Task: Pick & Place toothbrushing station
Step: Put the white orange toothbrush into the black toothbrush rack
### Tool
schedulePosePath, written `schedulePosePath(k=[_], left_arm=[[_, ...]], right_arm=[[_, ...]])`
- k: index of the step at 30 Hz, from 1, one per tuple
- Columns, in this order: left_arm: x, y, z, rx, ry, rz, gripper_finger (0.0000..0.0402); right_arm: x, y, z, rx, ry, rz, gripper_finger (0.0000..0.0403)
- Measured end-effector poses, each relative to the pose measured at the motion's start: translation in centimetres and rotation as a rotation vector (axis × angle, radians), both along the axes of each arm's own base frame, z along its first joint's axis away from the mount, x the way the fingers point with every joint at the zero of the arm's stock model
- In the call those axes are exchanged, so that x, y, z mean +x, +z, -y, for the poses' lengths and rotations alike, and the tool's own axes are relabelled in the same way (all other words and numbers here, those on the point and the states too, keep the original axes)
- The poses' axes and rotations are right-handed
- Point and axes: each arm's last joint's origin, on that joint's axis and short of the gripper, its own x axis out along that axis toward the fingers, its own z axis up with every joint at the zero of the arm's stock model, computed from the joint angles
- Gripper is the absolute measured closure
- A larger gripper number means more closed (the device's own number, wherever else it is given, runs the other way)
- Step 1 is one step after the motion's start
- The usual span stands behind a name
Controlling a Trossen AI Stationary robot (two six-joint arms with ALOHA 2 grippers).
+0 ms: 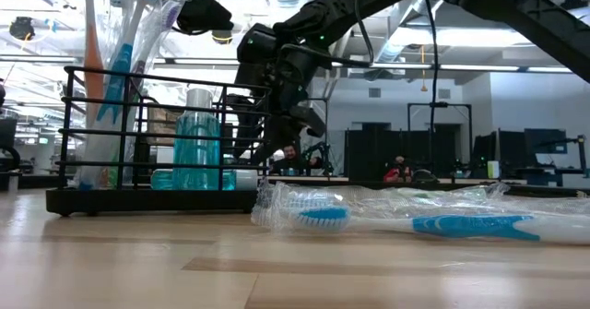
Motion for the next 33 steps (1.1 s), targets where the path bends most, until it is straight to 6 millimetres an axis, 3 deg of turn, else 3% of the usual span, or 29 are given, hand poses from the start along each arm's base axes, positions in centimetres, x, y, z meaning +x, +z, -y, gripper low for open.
schedulePosePath(k=[20,33], left_arm=[[0.0,0.0,0.0,0.0,0.0,0.005,0.0224],[0.0,0.0,0.0,-0.003,0.001,0.005,0.0224]], right_arm=[[0.3,0.1,-0.2,-0.029,-0.015,0.018,0.0232],[0.5,0.1,-1.1,-0.025,0.015,0.021,0.021]])
